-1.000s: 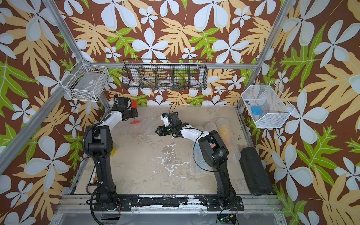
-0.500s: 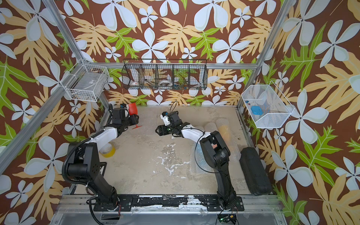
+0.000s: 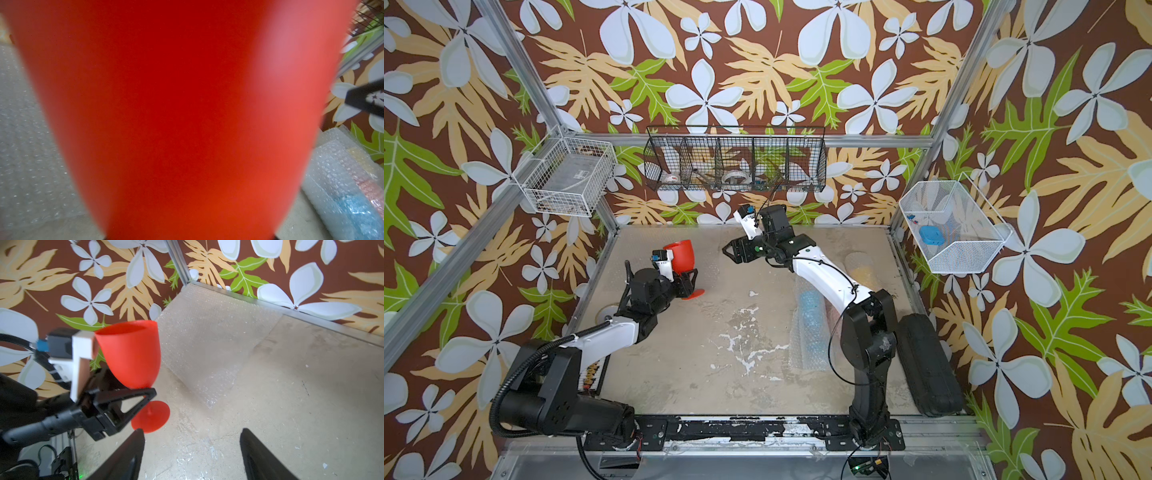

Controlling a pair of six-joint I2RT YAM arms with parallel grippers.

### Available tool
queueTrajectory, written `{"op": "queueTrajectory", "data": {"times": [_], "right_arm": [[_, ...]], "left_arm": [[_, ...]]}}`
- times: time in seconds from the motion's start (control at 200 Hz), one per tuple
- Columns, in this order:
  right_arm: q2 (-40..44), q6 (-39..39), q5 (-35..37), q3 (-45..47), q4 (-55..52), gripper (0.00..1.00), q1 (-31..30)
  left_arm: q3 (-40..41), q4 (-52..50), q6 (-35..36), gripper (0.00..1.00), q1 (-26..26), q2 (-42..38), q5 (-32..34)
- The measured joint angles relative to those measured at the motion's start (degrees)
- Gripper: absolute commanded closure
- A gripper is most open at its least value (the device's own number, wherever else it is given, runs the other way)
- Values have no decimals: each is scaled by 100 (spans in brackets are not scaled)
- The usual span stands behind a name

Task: Unpack wine glasses from bubble wrap
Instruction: Pick up the wine glass from the bubble wrap.

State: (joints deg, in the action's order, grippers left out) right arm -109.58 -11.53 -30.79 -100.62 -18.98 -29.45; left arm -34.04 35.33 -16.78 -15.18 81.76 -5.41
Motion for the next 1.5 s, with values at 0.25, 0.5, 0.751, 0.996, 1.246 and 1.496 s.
{"op": "queueTrajectory", "data": {"times": [0.25, 0.5, 0.751, 0.996, 1.246, 1.496], "right_arm": [[79, -4, -490, -452, -905, 38, 2], [26, 13, -656, -789, -1499, 46, -31], [-129, 214, -656, -1152, -2063, 59, -50], [-133, 422, -623, -1134, -2409, 65, -63], [-111, 496, -446, -973, -2559, 86, -66], [15, 514, -337, -789, -2485, 100, -66]], "left_arm": [[632, 1272, 745, 42, -778, -11, 260], [935, 2076, 1580, 42, -1366, -39, 555], [984, 2409, 2295, 42, -1856, -13, 938], [887, 2446, 2509, 42, -1923, 140, 1113], [782, 2439, 2603, 41, -1991, 262, 1139], [581, 2398, 2586, 30, -2026, 505, 1150]]}}
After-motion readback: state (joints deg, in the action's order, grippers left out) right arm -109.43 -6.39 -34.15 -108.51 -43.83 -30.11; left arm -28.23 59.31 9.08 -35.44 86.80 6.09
